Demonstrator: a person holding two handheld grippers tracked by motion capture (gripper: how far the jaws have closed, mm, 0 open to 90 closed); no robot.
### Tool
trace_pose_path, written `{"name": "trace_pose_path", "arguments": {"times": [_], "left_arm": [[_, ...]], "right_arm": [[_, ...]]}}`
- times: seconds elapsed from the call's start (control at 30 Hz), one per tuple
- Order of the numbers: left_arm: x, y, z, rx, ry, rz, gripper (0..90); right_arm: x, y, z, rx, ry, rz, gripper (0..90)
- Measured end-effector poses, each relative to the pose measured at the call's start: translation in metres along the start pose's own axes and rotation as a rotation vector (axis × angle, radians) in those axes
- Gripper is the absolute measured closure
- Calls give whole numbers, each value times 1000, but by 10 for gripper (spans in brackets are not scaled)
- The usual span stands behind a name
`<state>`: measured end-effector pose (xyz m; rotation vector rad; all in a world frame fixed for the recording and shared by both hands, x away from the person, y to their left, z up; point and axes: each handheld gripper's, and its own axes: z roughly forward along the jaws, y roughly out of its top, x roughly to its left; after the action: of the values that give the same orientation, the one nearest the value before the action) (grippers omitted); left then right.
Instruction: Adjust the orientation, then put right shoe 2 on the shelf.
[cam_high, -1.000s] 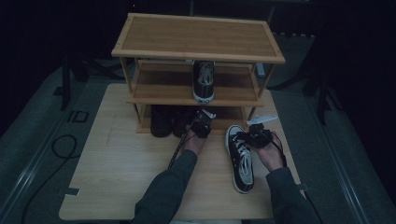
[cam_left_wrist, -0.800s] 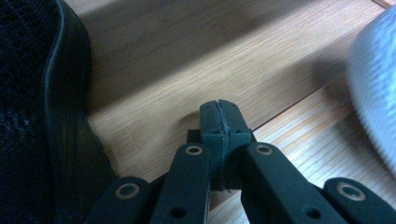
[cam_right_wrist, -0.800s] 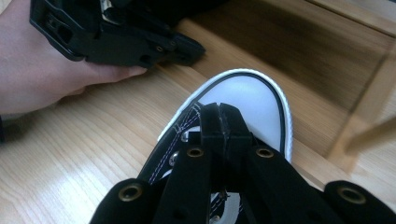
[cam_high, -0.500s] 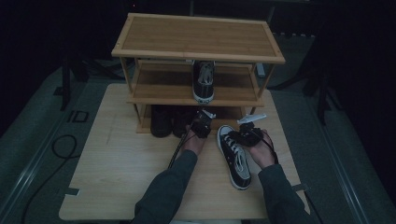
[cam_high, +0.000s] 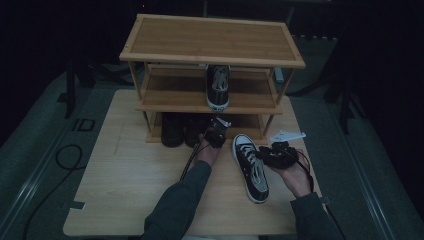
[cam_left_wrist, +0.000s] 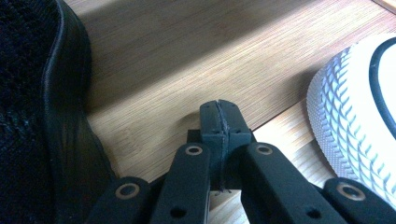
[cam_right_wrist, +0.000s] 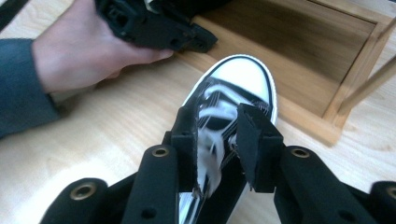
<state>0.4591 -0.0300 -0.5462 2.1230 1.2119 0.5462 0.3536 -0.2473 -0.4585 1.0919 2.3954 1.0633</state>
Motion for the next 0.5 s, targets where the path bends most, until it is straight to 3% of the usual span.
{"name": "trace_pose_path", "arguments": {"times": [0.23, 0.5], "left_arm": [[0, 0, 0, -1, 0, -1, 900], [0, 0, 0, 0, 1, -3, 900]], "right_arm": [[5, -21, -17, 18, 6, 21, 657], [6, -41, -11, 69, 22, 49, 647]]}}
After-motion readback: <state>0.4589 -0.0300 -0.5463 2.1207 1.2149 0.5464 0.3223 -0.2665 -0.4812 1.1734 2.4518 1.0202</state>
